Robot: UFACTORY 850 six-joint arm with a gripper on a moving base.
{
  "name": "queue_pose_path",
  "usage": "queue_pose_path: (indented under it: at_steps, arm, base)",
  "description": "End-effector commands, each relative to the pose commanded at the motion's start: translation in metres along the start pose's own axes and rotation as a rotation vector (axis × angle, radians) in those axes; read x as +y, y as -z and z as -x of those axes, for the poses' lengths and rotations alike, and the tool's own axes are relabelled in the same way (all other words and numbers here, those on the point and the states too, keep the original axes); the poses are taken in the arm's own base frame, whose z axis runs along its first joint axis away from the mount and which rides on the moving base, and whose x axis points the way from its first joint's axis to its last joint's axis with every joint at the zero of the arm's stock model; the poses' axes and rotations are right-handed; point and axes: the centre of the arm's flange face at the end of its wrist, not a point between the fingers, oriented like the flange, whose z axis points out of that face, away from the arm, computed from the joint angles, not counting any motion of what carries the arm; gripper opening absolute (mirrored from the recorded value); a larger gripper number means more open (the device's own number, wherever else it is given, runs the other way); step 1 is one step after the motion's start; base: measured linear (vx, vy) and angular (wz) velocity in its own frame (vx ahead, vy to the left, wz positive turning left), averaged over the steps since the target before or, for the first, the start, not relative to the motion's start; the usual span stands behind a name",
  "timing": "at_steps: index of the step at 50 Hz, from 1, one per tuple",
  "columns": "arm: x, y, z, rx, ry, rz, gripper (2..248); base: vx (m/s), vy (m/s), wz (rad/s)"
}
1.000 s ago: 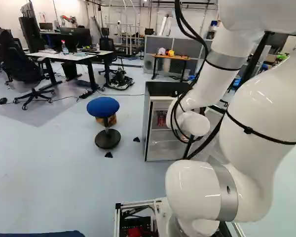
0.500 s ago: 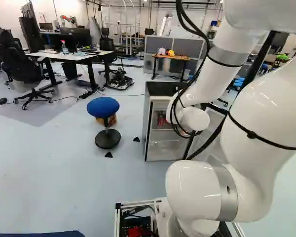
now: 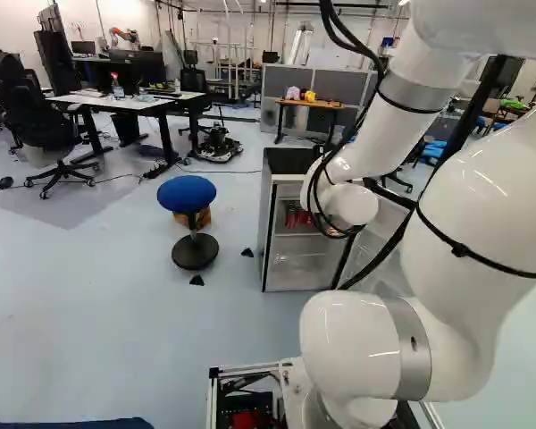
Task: Grab a drink from the fridge
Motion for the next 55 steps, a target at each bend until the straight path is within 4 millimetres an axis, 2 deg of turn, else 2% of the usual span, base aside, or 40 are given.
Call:
queue_pose_path:
  at_steps: [55]
  arm:
    - [-0.006, -0.02, -0.06, 0.029, -0.047, 0.019, 96]
  base:
    - [0.0, 0.0, 0.0]
